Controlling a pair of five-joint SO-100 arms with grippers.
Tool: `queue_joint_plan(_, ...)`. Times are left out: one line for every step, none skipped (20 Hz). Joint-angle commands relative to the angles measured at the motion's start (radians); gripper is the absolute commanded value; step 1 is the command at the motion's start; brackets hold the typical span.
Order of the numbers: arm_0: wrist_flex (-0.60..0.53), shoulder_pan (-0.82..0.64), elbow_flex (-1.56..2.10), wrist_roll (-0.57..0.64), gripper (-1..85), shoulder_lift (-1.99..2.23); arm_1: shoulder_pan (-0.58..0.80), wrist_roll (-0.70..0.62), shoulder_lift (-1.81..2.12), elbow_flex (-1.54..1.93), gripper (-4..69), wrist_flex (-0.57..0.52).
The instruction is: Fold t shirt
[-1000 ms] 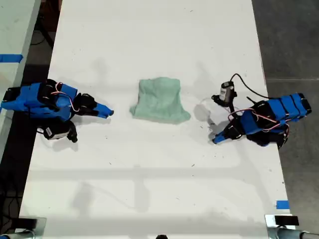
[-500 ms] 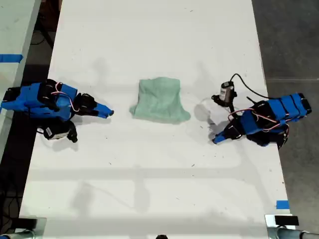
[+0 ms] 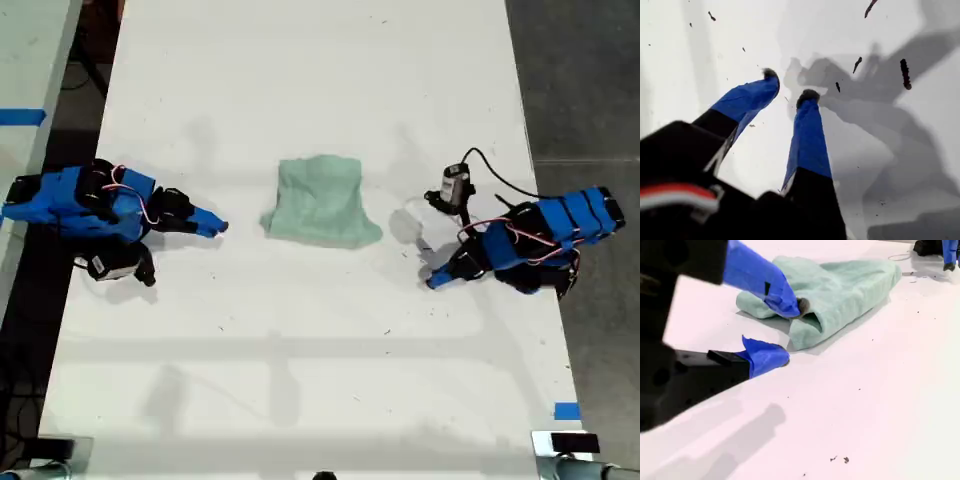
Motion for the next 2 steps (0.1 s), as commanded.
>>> queue_joint_plan(0.002,-0.008,0.002,0.008,11.4,0.009,-0.011,-0.017,0.005,0.038,10.6,-0.026)
queue_joint_plan(0.002,-0.008,0.002,0.008,11.4,0.009,-0.011,-0.017,0.005,0.038,10.6,-0.026)
